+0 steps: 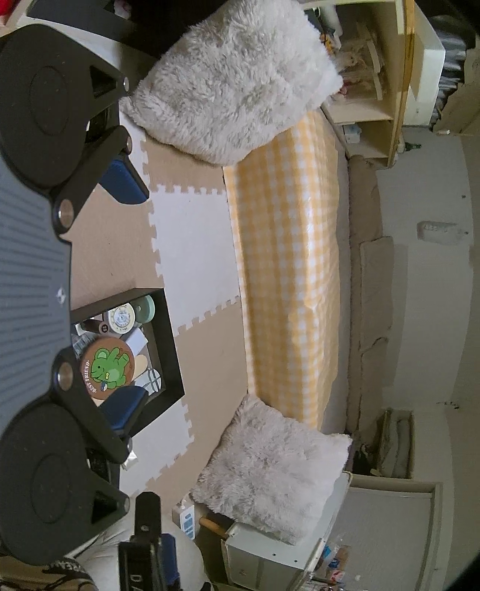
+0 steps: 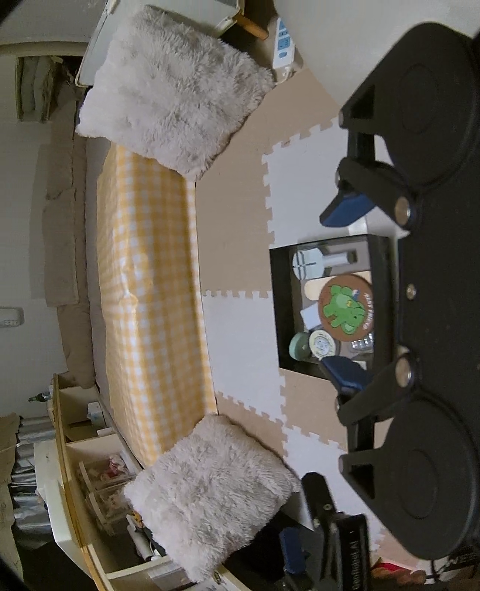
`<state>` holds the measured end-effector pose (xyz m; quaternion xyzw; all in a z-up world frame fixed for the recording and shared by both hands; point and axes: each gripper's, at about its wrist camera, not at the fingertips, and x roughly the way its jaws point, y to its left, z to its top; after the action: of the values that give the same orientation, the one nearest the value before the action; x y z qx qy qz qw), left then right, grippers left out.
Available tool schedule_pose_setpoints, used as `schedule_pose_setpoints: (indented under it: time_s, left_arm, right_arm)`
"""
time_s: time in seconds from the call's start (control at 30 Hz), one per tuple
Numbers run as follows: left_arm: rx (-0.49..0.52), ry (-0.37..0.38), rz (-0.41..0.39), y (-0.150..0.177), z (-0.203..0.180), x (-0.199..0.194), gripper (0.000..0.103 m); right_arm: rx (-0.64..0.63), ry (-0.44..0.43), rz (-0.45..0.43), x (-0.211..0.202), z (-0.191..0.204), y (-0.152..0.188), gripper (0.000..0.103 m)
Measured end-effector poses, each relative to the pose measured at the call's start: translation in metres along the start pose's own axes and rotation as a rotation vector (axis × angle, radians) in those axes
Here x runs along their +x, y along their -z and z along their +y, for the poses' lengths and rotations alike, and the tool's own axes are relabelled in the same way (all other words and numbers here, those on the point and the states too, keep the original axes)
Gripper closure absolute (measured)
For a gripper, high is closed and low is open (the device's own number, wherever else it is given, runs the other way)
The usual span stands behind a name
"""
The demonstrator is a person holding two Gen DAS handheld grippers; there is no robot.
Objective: Organize rigid objects
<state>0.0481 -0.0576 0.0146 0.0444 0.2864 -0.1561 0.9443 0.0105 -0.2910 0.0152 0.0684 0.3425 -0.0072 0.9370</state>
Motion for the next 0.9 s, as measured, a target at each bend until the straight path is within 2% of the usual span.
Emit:
schedule_pose_setpoints:
  time_s: [0.23, 0.3, 0.47, 0.63, 0.9]
  left_arm:
    - [0.029, -0.078, -0.044, 0.015, -0.003, -0.018, 0.0]
    - [0.028, -0.075, -0.046, 0.018, -0.002, -0.021, 0.0]
    - [0.002, -0.053, -0.047, 0.026, 0.002, -0.025, 0.0]
    - [-0.012, -0.048, -0.056, 0.031, 0.005, -0.03, 0.0]
    - [-0.011, -0.075, -0.043, 0.037, 0.007, -0.031, 0.0]
  right_arm:
    - [0.007, 0.065, -0.071, -0.019, 0.009, 0.021, 0.016]
    - [-0.006, 0.081, -0.079, -0.022, 0.013, 0.026, 0.008]
    - [-0.034, 0.105, -0.115, -0.029, 0.021, 0.035, 0.003]
    - [-0.045, 0.148, -0.152, -0.034, 0.024, 0.041, 0.002]
    - [-0.038, 0.156, -0.18, -0.036, 0.024, 0.046, 0.001]
